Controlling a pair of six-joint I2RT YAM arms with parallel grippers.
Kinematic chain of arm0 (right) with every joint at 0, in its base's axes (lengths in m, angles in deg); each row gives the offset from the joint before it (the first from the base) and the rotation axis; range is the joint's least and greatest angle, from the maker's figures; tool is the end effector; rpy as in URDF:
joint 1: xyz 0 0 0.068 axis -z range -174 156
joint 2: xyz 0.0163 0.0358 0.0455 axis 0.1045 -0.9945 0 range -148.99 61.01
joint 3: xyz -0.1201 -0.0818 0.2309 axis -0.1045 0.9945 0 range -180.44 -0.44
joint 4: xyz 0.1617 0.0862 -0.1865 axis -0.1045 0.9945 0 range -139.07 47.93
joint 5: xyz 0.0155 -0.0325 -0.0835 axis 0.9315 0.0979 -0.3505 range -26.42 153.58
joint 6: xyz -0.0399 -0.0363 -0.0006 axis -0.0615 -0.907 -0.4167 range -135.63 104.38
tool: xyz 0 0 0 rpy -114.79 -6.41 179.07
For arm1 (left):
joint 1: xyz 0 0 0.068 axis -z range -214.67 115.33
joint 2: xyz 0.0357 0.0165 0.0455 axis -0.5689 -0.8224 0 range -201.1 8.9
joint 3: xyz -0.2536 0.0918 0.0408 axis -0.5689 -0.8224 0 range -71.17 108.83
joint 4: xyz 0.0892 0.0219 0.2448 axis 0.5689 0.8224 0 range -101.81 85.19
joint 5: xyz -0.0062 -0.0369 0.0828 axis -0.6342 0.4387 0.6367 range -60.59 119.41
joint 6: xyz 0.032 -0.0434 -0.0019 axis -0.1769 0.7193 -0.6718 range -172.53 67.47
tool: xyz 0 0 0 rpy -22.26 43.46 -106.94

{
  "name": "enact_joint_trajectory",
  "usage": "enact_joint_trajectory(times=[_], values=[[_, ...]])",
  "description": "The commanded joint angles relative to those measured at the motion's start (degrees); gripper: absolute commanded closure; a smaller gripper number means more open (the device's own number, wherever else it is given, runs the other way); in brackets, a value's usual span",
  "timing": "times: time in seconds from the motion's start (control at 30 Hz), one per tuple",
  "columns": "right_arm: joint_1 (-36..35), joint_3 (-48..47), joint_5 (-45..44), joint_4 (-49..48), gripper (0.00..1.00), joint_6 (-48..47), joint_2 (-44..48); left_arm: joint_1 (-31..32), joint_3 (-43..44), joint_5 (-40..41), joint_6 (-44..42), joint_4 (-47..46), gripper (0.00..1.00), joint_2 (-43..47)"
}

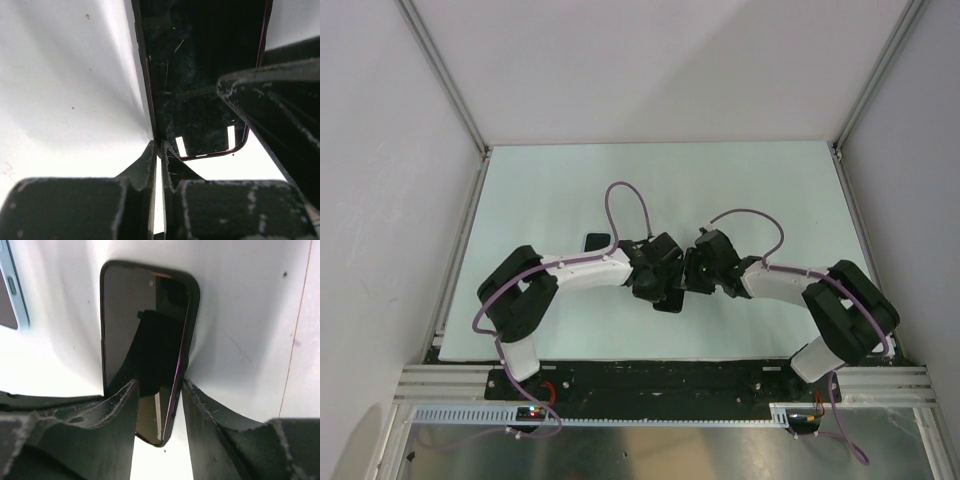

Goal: Put the phone into the phone case

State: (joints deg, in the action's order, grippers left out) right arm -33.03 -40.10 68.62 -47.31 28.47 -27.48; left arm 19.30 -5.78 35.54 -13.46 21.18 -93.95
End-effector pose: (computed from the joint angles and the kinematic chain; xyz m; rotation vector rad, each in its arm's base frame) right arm 0.2225 0.1843 0.1479 0.0738 2.5942 0.7020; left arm 0.2066 -0.2777 0.1664 0.3400 2.7991 -0.2483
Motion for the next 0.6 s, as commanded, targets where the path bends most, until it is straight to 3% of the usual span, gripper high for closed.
enact_joint_trajectory(times=[0.0, 0.13, 0.37, 0.57], values=[[1.4, -1.3, -2.0, 1.5, 0.53, -1.4, -4.7, -1.1, -0.8, -1.8, -1.5, -2.9, 0.89, -2.2], [1.0, -4.4, -3.0, 2.7, 0.51, -0.8, -6.7, -2.9, -0.4, -1.7, -1.8, -2.9, 0.78, -0.2], [-3.8, -8.5, -12.9, 9.3, 0.28, 1.6, -7.0, -7.8, -4.9, 1.2, -0.5, -2.8, 0.5, 11.2], [-7.7, -9.9, -16.2, 9.6, 0.23, 5.8, -8.6, -12.9, -10.6, 2.8, 2.3, -2.9, 0.41, 21.6]])
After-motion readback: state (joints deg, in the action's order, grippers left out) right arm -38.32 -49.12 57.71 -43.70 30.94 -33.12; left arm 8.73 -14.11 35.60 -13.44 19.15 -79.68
